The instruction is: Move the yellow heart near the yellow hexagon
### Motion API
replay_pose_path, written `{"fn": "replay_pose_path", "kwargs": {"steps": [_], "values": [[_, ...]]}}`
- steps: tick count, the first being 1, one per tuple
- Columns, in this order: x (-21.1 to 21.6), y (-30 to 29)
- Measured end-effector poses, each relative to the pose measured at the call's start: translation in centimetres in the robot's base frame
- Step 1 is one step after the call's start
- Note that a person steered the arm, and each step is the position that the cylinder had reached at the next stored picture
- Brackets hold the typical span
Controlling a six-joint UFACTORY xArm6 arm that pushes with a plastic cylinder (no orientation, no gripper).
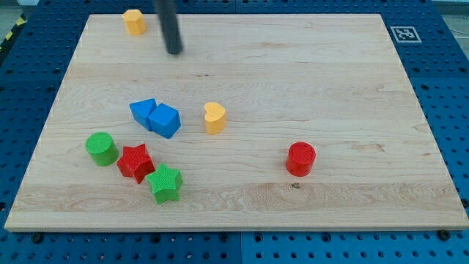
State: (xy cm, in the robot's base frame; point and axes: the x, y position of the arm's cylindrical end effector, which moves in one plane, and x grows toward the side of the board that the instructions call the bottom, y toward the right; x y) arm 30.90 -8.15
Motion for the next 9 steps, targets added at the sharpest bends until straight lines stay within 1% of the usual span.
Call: {"fn": "replay_pose_path", "kwargs": {"steps": [1,2,3,4,5,7,8,9], "values": [[4.7,8.5],[11.2,13.0],[17.1,12.8],[19.8,9.0],[18.8,4.7],[9.4,0.9],[8.7,-0.2],[11.3,0.5]]}}
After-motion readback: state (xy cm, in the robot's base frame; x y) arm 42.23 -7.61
